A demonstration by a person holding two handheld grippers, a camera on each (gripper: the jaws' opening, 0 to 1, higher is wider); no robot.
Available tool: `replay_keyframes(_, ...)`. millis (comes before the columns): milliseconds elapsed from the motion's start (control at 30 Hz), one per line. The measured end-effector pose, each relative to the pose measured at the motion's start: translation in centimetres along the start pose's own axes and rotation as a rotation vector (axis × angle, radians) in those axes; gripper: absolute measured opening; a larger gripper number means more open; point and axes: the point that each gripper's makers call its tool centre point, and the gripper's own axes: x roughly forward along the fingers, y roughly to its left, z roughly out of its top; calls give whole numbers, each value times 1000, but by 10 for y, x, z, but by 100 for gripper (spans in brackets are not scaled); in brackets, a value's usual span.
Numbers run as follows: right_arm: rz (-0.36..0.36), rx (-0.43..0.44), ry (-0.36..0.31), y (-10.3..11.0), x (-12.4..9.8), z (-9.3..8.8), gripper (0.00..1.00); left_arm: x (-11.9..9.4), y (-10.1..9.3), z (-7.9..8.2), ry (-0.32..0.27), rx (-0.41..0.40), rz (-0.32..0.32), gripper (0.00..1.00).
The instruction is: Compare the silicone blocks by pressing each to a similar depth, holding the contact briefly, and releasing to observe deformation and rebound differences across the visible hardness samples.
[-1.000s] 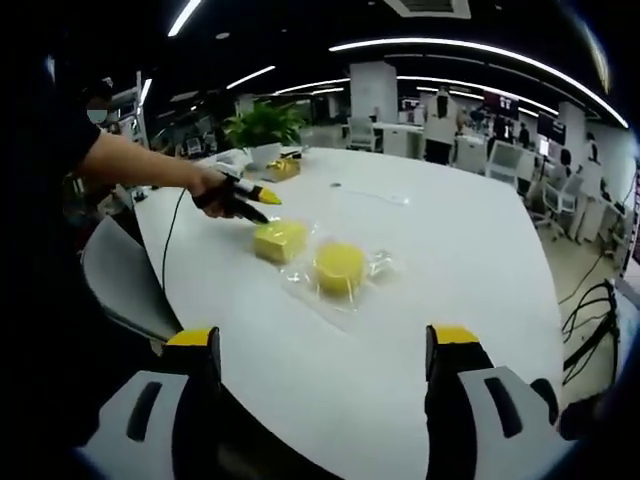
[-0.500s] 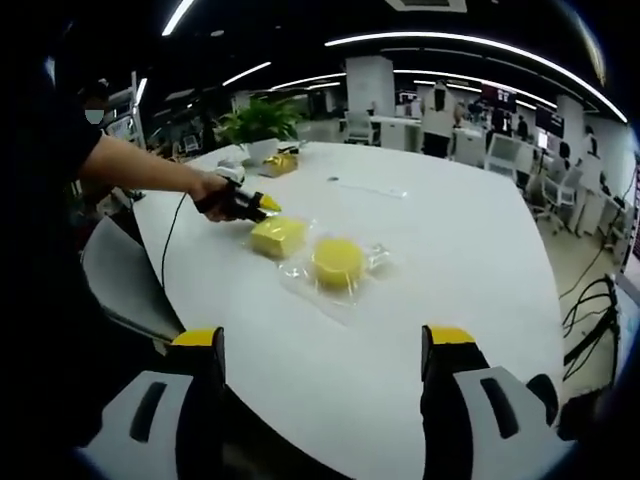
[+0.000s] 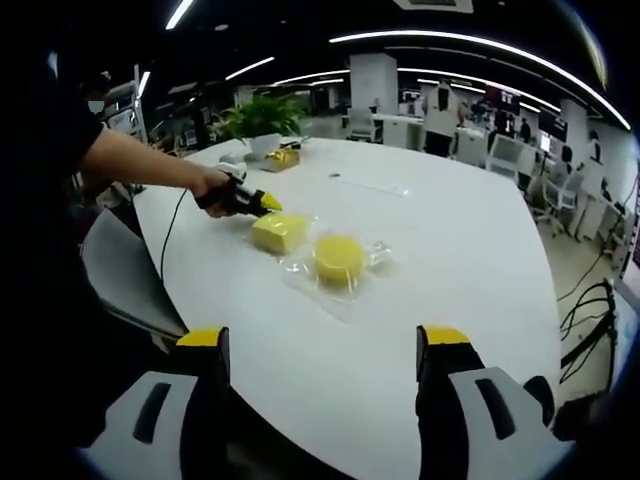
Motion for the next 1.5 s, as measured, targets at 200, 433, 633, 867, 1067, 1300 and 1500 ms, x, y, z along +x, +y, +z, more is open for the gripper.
replay_keyframes(200,1,-3,-3,3,-1,-1,69,2,-6,5,-22,18,-22,0)
replay_keyframes(433,-10,-7,-6,1,-4,-2,68,-5,-20,20,-67,154,-42,0)
replay_keyframes(633,9,-15,-3,7,0,-6,67,-19,-54,20,-59,343,-104,0)
replay_keyframes(867,42,-29,-3,9,8,-6,67,-40,-97,3,-18,526,-154,0)
replay_keyframes(1067,71,-47,-17,14,11,-1,66,-56,-107,-3,15,743,-87,0)
replay_keyframes(1300,105,-74,-17,21,16,4,65,-79,-123,-7,59,956,-15,0)
replay_keyframes(1500,140,-71,-47,27,19,14,66,-97,-176,-13,68,1037,-115,0)
